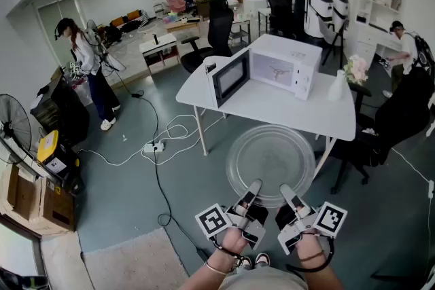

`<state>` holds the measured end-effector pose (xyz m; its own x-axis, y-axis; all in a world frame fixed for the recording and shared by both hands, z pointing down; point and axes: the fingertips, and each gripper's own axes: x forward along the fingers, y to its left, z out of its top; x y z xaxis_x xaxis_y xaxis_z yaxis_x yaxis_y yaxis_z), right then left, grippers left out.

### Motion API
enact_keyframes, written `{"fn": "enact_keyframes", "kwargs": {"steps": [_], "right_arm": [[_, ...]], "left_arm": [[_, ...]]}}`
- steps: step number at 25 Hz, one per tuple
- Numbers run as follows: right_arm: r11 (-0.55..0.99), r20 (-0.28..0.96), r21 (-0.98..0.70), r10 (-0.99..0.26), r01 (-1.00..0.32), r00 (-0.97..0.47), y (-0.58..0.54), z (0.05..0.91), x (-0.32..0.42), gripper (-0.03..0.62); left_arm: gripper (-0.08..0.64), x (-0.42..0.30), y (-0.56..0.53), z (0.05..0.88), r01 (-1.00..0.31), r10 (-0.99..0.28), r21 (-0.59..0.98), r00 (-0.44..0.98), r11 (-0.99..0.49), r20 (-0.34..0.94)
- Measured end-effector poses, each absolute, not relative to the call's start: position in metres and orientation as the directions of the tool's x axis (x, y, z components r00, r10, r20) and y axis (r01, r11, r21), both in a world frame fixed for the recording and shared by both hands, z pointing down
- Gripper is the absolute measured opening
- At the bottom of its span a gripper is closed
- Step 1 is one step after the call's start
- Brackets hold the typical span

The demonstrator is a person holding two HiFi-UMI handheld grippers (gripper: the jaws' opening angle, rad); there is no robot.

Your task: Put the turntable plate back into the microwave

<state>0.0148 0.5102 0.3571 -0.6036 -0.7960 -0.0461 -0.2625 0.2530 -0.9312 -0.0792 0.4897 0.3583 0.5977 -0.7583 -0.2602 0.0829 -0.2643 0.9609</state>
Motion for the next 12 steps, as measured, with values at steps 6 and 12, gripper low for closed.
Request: {"fn": "enact_keyframes", "kwargs": {"steps": [6, 12], "right_arm": [[0.246, -0.043, -0.933, -0.801, -0.264, -0.597, 0.5122, 0.3571, 0.0194, 0.049], [0.276, -0.051, -0.917, -0.796, -0.288, -0.603, 0.5076, 0.3563, 0.0156, 0.052]], "left_arm": [[0.038, -0.0734, 0.4907, 0.3583, 0.092, -0.754, 0.962, 0.603, -0.258, -0.260], [0.038, -0.0764, 0.4857, 0.3598, 0.091, -0.749, 0.961, 0.610, -0.260, -0.260]]}}
